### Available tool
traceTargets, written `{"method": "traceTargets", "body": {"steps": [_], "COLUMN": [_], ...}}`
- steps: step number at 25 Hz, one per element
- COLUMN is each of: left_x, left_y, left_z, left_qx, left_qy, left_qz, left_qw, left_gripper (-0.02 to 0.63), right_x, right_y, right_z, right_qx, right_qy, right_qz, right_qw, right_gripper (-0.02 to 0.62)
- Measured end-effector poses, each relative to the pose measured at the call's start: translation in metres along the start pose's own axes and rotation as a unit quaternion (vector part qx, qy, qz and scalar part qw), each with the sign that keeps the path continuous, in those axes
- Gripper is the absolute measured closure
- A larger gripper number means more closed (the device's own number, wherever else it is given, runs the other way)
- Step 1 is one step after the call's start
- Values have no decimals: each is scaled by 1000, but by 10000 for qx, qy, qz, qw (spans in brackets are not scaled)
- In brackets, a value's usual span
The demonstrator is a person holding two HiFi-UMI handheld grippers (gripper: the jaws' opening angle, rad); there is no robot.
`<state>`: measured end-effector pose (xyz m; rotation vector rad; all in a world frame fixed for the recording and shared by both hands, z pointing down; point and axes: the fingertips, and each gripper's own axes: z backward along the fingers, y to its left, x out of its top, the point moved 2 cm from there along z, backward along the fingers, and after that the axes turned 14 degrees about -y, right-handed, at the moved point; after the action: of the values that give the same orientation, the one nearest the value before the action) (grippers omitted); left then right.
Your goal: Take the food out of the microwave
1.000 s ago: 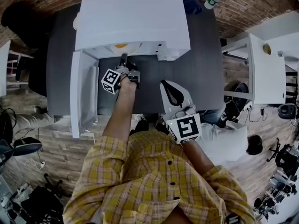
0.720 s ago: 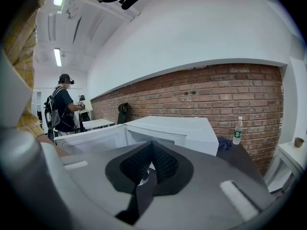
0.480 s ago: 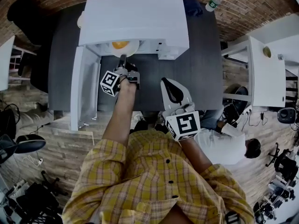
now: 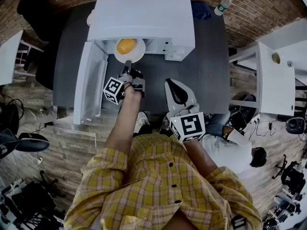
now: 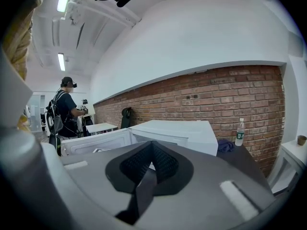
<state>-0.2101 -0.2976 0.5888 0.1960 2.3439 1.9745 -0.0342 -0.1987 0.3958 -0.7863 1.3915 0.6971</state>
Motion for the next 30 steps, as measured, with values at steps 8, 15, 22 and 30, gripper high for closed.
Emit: {"method": "traceTargets", "body": {"steps": [8,15,22,30], "left_x": [-1,-4,-10,-15], "left_y": [-28,-54,-79,-113], "left_z": [42,77,108,134], "left_qx": [-117,-217,-378,-640], "left_qy": [-96,-124,-84,-103], "left_qz": [91,12,-139,-134], "left_qw": [9998,9997,9992,9978], "left_gripper": [601,601,601,601], "right_x": [8,15,20,24], "right_y": [5,11,18,20], "right_z": [10,14,18,22], "right_qx": [87,182,293,303], "right_qy": [-138,-303,-386,-469], "right_qz": [-46,-87,-139,-143], "right_qw": [9999,9993,9987,9983], "right_gripper": [591,591,591,591]}}
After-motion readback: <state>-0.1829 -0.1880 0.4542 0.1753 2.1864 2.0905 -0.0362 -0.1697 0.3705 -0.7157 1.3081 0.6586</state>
